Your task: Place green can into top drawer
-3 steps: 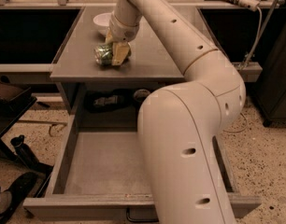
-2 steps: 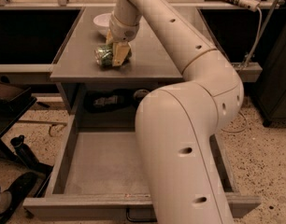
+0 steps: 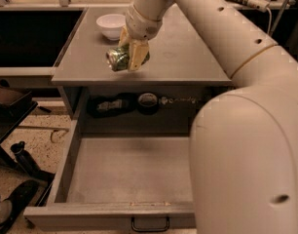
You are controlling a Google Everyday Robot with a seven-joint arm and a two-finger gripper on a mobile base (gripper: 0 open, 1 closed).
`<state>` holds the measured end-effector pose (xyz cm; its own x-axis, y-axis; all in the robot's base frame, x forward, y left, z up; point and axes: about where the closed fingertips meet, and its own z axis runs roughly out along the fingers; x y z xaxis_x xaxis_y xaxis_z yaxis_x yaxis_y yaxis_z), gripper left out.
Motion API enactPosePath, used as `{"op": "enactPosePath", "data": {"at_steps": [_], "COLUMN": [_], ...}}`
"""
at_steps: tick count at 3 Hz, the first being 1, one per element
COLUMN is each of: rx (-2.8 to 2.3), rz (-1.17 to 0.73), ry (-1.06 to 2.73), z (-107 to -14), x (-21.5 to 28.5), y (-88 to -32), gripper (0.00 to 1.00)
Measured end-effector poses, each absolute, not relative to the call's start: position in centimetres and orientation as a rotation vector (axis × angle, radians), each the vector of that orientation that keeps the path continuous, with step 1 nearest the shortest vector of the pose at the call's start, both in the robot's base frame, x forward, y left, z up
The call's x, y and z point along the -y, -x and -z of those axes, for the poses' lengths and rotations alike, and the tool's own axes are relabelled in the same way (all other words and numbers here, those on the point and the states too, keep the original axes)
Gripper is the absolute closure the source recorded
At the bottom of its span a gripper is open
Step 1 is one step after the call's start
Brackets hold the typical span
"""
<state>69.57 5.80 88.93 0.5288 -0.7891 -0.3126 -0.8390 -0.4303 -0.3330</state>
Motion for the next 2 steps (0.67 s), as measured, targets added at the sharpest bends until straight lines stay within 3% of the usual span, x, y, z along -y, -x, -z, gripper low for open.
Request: {"op": "enactPosePath", "data": {"at_steps": [2], "rx": [-1.193], "rz": [-0.261], "ry": [2.232], "z": [-91.2], "x": [-3.3], "y": [-59.1], "gripper": [1.0]}}
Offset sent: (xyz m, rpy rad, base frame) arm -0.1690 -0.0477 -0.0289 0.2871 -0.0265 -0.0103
